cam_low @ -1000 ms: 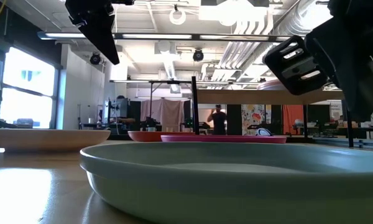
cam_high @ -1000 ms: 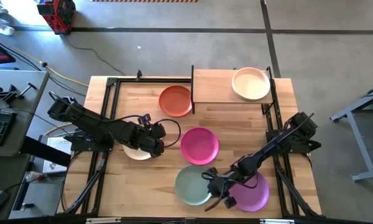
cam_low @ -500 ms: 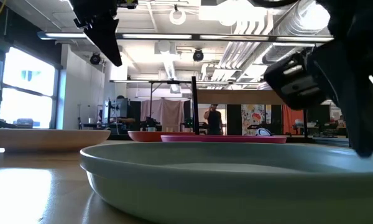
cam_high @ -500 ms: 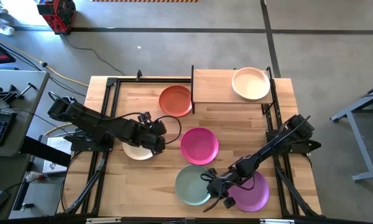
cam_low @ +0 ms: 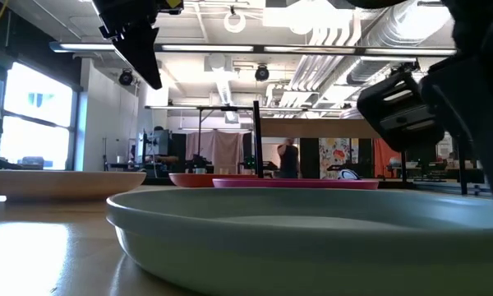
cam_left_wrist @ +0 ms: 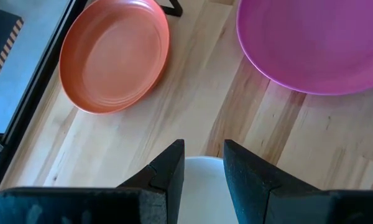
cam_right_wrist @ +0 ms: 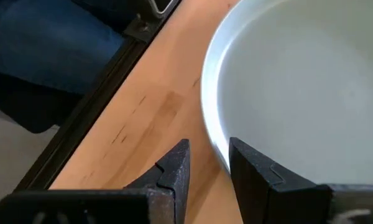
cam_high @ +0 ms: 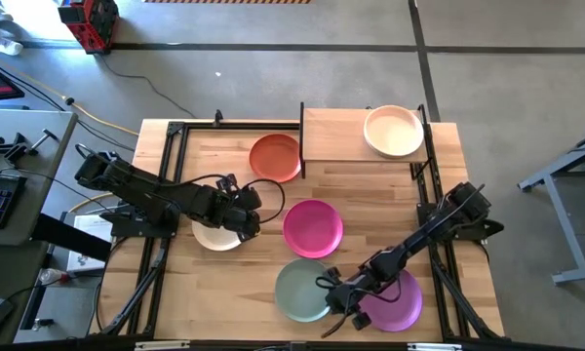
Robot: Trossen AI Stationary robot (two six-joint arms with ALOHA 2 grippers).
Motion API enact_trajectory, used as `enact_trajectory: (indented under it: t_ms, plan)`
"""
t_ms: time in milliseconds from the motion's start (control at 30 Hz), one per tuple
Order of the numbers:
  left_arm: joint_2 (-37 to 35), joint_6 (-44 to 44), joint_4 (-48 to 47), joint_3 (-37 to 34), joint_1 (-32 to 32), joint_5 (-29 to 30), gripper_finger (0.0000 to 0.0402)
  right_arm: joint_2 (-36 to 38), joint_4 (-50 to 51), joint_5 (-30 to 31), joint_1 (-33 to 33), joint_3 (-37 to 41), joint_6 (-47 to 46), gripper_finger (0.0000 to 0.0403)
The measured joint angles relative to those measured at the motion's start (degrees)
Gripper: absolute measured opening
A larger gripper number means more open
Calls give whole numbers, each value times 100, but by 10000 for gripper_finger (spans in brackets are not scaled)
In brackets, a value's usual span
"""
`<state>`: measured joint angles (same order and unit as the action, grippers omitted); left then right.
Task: Place and stack plates onto a shelf
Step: Stack the light blue plate on top of the peach plate on the shelf
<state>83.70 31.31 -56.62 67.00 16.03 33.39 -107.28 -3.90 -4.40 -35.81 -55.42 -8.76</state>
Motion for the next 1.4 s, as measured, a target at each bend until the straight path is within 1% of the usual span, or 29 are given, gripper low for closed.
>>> enact_trajectory:
  t_ms: [233, 433, 533, 700, 733, 867, 1100, 1267, 1400]
  plan:
    - [0, 0, 1, 0, 0, 0, 101, -254, -100, 41, 6, -7, -1, 92]
    - [0, 0, 12, 0, 0, 0, 101, -287, -132, 101, 2, -13, -3, 90]
    - [0, 0, 26, 0, 0, 0, 101, -289, -144, 24, 4, -13, -4, 73]
    - [0, 0, 25, 0, 0, 0, 101, -291, -164, -208, 6, -15, 9, 12]
    - [0, 0, 24, 0, 0, 0, 101, -291, -181, -227, 4, -15, 10, 8]
    - [0, 2, 24, 0, 0, 0, 101, -249, -214, -292, 7, -6, -17, 11]
    - [0, 2, 23, 0, 0, 0, 101, 256, -184, -372, 0, 4, -166, 2]
    - [0, 2, 28, 0, 0, 0, 101, 768, -53, -311, 2, 4, -496, 0]
    - [0, 2, 33, 0, 0, 0, 101, 1191, 154, -289, 2, 4, -492, 0]
